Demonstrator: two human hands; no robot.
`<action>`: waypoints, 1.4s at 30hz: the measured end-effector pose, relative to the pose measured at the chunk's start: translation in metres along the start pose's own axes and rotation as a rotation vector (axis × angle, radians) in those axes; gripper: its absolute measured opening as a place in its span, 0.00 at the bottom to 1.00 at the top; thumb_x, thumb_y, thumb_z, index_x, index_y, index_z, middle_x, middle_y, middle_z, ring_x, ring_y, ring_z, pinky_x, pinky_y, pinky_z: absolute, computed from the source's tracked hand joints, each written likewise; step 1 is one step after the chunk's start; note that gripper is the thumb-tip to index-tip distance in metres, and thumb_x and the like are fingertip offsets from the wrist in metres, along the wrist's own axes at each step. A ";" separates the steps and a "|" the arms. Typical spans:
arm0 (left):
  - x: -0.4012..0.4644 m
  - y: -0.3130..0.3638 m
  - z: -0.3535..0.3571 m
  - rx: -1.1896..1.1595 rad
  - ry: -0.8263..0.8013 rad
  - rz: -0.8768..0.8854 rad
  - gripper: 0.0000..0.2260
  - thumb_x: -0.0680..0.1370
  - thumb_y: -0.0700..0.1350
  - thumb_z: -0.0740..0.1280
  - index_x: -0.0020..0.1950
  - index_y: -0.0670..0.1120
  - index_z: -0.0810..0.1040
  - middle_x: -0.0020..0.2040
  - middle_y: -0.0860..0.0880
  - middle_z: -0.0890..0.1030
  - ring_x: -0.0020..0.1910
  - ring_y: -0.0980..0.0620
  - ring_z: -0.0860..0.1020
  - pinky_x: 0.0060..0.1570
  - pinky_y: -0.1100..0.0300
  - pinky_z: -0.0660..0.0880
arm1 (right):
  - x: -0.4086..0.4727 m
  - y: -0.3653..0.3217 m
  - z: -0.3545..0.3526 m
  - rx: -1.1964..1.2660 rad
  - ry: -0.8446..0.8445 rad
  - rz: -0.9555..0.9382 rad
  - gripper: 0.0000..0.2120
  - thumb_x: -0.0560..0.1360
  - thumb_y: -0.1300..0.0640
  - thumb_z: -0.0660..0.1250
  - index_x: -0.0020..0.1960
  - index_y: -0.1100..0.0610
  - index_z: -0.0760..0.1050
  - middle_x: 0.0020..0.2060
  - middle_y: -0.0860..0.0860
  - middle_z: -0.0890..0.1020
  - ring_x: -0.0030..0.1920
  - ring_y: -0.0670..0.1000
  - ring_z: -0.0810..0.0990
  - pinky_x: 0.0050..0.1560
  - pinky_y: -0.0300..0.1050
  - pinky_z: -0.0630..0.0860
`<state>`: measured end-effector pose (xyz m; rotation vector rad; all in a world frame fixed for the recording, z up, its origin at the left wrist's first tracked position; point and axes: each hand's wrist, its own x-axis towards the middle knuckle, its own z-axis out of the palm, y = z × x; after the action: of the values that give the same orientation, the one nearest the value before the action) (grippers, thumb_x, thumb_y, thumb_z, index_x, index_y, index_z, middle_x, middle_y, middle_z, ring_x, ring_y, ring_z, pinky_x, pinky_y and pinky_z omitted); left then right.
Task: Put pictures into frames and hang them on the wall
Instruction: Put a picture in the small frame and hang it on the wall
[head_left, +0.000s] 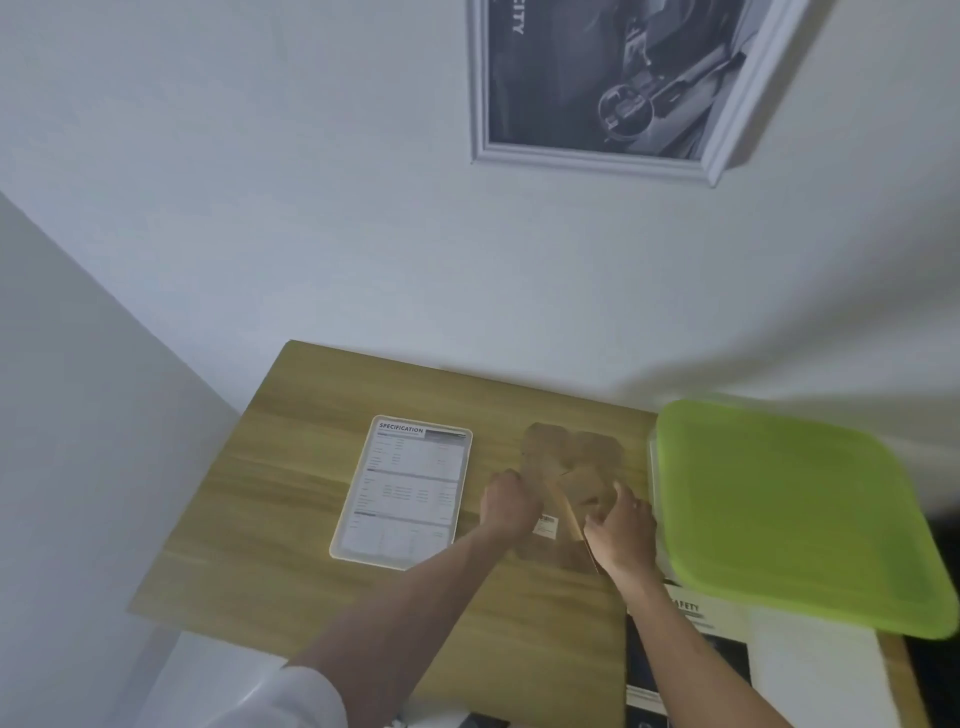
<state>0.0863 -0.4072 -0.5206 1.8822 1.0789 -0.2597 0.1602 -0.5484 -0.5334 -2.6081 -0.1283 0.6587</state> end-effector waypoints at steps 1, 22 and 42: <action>0.002 0.002 -0.001 -0.069 0.000 -0.056 0.18 0.73 0.43 0.66 0.62 0.39 0.76 0.58 0.41 0.79 0.57 0.40 0.79 0.55 0.50 0.78 | 0.002 -0.001 -0.001 0.058 -0.010 0.017 0.33 0.76 0.53 0.65 0.78 0.53 0.59 0.70 0.59 0.70 0.67 0.61 0.72 0.66 0.54 0.72; -0.004 -0.077 -0.149 0.029 0.042 0.145 0.25 0.69 0.34 0.68 0.65 0.50 0.79 0.38 0.49 0.81 0.38 0.50 0.81 0.39 0.60 0.79 | -0.052 -0.079 0.028 0.668 -0.404 -0.113 0.46 0.70 0.71 0.72 0.79 0.45 0.56 0.56 0.46 0.84 0.53 0.45 0.82 0.45 0.34 0.74; -0.004 -0.183 -0.198 0.004 -0.056 0.230 0.34 0.71 0.35 0.69 0.75 0.52 0.66 0.35 0.49 0.79 0.32 0.55 0.75 0.32 0.61 0.74 | -0.101 -0.118 0.112 0.396 -0.189 -0.104 0.42 0.70 0.71 0.72 0.78 0.47 0.62 0.42 0.49 0.76 0.37 0.46 0.74 0.33 0.23 0.69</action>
<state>-0.1044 -0.2163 -0.5208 1.9704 0.8161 -0.1815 0.0206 -0.4179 -0.5257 -2.1453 -0.1709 0.8017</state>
